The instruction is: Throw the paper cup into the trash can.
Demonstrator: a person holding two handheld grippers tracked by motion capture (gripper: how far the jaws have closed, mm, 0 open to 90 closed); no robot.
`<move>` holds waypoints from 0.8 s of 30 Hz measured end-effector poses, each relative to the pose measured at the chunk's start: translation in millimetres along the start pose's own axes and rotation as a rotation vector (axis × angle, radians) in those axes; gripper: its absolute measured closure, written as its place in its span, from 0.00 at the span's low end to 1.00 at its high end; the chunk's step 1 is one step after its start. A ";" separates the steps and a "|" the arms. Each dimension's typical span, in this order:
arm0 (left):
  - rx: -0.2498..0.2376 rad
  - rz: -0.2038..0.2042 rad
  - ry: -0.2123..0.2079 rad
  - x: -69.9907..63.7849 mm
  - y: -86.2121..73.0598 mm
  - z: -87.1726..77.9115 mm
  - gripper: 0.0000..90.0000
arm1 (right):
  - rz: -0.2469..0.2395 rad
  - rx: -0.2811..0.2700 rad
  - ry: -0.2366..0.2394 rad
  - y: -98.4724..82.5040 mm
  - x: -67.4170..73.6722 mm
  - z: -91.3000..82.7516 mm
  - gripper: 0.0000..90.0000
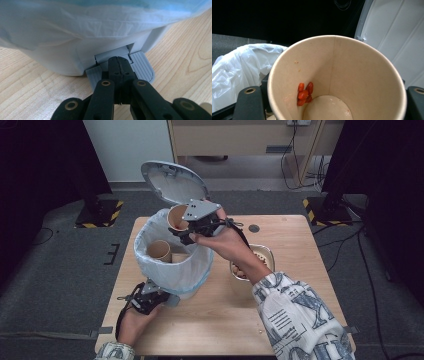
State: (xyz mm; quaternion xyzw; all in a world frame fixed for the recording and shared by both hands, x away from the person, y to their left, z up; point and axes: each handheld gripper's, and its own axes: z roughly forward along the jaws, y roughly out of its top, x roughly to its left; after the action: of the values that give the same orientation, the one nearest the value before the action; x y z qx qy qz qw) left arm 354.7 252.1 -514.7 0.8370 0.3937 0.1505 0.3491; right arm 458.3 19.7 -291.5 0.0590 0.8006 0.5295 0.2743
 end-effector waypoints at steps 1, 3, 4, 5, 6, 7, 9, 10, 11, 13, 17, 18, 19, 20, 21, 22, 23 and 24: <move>0.001 0.000 0.001 -0.1 0.1 0.0 1.00 | 0.004 0.003 0.004 -0.4 0.6 2.0 0.28; 0.001 0.000 0.001 -0.1 0.1 0.0 1.00 | 0.010 0.007 0.000 -0.4 1.4 4.2 0.28; 0.001 0.001 0.001 -0.2 0.1 0.0 1.00 | 0.013 0.009 -0.001 -0.4 1.5 4.8 0.27; 0.001 0.001 0.001 -0.2 0.1 0.0 1.00 | 0.032 0.019 0.002 -0.5 1.9 6.8 0.26; 0.001 0.001 0.001 -0.1 0.1 -0.1 1.00 | 0.050 0.028 -0.003 -0.5 2.2 8.4 0.23; 0.001 0.001 0.000 0.0 0.1 -0.1 1.00 | 0.074 0.041 -0.007 -0.2 2.4 9.7 0.19; 0.001 0.001 0.000 0.0 0.1 -0.1 1.00 | 0.139 0.056 0.000 0.4 2.3 12.0 0.13; 0.001 0.001 0.000 -0.1 0.1 -0.1 1.00 | 0.159 0.055 0.004 0.9 2.3 12.3 0.12; 0.001 0.002 0.000 0.0 0.1 -0.1 1.00 | 0.171 0.055 0.006 1.3 2.6 12.6 0.11; 0.001 0.002 0.000 0.0 0.1 -0.1 1.00 | 0.180 0.059 0.007 1.4 2.8 12.5 0.11; 0.001 0.002 0.001 -0.1 0.1 0.0 1.00 | 0.184 0.060 0.008 0.8 2.1 11.0 0.11; 0.001 0.002 0.001 -0.1 0.1 0.0 1.00 | 0.185 0.059 0.008 0.7 1.9 10.6 0.11; 0.001 0.002 0.001 -0.2 0.1 0.0 1.00 | 0.185 0.059 0.009 0.5 1.8 10.1 0.11; 0.001 0.002 0.001 -0.1 0.1 -0.1 1.00 | 0.184 0.059 0.011 0.4 1.7 9.8 0.11; 0.001 0.002 0.000 -0.1 0.1 -0.1 1.00 | 0.183 0.061 0.010 0.1 1.6 9.4 0.11; 0.001 0.002 0.001 -0.1 0.1 0.0 1.00 | 0.187 0.063 0.008 -0.1 1.7 8.9 0.11; 0.001 0.002 0.000 -0.1 0.1 0.0 1.00 | 0.186 0.062 0.007 -0.7 1.2 8.3 0.11; 0.001 0.002 0.000 0.0 0.1 0.0 1.00 | 0.187 0.063 0.006 -1.1 0.9 7.9 0.11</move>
State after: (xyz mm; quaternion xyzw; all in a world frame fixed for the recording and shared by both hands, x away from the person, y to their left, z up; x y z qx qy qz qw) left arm 354.7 252.1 -514.7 0.8376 0.3928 0.1509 0.3485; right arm 461.7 26.1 -295.1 0.1405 0.8086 0.5277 0.2192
